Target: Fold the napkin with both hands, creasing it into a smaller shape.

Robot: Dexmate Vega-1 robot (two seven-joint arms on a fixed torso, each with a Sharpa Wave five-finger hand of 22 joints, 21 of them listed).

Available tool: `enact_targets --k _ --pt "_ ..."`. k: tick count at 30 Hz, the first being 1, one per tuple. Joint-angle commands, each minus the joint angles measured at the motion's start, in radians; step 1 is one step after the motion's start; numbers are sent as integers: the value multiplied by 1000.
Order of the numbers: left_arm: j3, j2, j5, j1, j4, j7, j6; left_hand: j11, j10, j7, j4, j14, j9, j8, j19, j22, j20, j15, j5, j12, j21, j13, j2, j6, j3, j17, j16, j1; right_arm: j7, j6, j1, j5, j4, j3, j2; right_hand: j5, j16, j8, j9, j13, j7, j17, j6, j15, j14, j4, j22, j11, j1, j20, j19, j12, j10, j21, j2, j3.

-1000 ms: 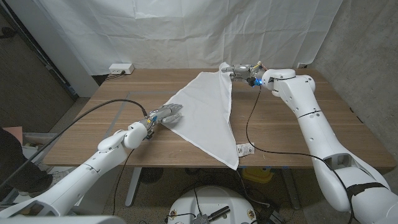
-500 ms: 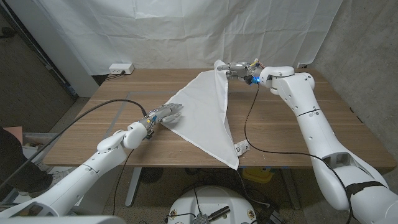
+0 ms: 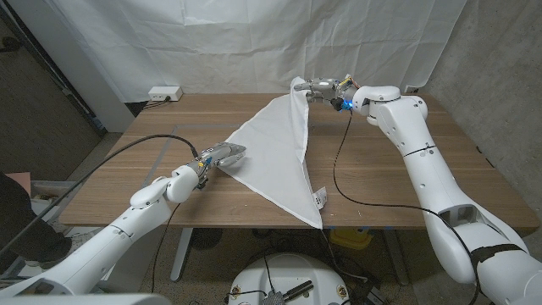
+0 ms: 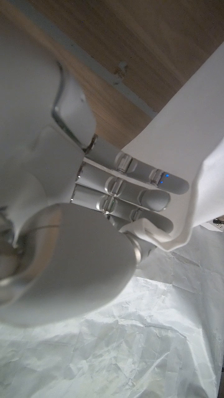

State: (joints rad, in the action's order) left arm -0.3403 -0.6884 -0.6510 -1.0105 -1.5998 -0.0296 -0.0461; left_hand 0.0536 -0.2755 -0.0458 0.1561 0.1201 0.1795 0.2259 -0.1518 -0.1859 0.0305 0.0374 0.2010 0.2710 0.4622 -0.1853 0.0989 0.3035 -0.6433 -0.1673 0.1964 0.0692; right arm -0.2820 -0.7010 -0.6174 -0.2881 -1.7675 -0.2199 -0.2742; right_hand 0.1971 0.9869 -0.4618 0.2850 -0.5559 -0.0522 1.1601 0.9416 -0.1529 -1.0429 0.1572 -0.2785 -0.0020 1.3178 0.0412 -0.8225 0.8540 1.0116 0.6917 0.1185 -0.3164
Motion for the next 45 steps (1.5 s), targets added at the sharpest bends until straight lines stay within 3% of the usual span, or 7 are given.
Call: enact_targets --k 1,11,22,31,45 --pt "5 -8 -17 -9 -26 -25 27 -5 -42 8 2 26 3 8 8 -2 -1 30 -1 11 3 -7 47 34 -5 -1 5 -11 -32 26 6 -17 4 -16 6 1 -5 5 7 -4 -50 5 56 -67 -16 1 0 4 3 -2 5 0 3 10 -1 -8" --pt "-5 -2 -20 7 -8 -28 16 -1 -36 8 3 24 2 -7 13 -2 -5 34 -1 3 2 -7 46 15 -6 -1 -2 -15 -159 16 43 -57 33 -67 -13 0 -20 8 7 -6 -50 1 57 -68 -23 3 2 4 6 -3 11 -1 2 23 -2 -10" --pt "-8 -2 -20 12 -3 -29 9 -3 -45 33 3 45 2 -15 25 -2 -17 33 0 -1 3 -7 45 15 -8 0 -1 -19 -149 16 46 -44 39 -101 11 -1 -26 10 11 -3 -51 12 58 -68 -26 3 4 5 8 -3 16 -6 1 37 -1 -11" --pt "-8 -1 -21 10 -1 -26 6 -2 -44 33 3 47 2 -19 27 -2 -22 34 0 -4 2 -6 45 12 -8 0 -3 -21 -142 7 47 -49 79 -135 64 -2 -37 14 10 -3 -49 11 59 -69 -28 2 7 3 7 -4 22 -7 1 47 -1 -11" --pt "-9 0 -20 14 7 -22 0 0 -39 31 4 45 1 -26 27 -2 -26 34 0 -12 0 -6 46 4 -9 0 -8 -23 -201 -2 86 -37 155 -210 97 -2 -57 18 13 0 -49 1 62 -69 -38 3 12 6 8 -4 30 -10 7 67 -3 -9"
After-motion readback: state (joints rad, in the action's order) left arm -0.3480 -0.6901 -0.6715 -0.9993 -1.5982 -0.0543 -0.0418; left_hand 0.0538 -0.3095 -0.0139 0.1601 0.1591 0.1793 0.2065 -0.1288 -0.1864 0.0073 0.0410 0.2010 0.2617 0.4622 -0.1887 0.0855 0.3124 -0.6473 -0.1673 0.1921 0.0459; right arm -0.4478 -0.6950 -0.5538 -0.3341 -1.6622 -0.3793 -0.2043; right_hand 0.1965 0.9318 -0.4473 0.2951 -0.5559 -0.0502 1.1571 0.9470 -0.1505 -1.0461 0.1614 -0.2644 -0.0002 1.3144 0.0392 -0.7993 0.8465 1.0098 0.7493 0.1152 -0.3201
